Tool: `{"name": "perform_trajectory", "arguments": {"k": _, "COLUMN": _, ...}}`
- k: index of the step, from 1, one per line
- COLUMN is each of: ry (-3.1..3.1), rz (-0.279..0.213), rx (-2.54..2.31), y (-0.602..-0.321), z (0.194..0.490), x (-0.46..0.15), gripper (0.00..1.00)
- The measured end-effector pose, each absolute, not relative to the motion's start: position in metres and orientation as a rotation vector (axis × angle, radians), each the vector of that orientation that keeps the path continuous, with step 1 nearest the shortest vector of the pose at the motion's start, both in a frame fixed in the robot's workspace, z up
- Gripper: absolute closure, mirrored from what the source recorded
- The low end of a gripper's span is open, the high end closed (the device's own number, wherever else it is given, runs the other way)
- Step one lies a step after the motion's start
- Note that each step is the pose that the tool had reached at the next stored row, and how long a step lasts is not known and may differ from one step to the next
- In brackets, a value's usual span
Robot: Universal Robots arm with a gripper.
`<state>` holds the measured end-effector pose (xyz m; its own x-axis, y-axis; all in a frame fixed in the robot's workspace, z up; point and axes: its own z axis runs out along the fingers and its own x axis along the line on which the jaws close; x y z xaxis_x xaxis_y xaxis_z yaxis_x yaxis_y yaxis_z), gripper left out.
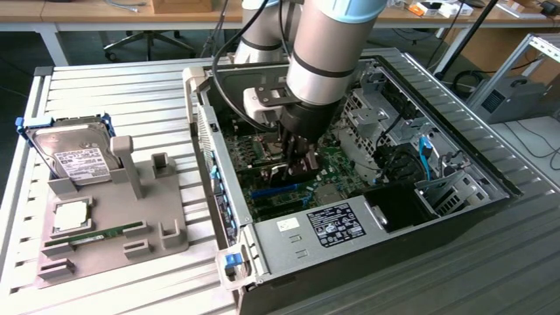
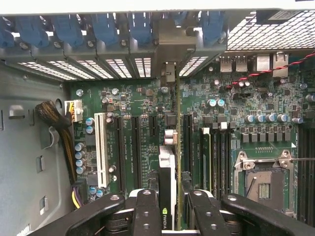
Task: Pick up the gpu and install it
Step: 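Insert the gpu into the slot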
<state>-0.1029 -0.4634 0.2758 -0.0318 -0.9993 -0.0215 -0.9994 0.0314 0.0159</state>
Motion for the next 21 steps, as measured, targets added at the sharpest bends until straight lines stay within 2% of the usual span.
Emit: {"name": "perform_trajectory", "arguments": {"k": 21, "ry": 2.253, "rz": 0.041, "rx": -2.183, "y": -0.4632, "z": 0.2684, "x": -0.1048, "gripper": 0.72}}
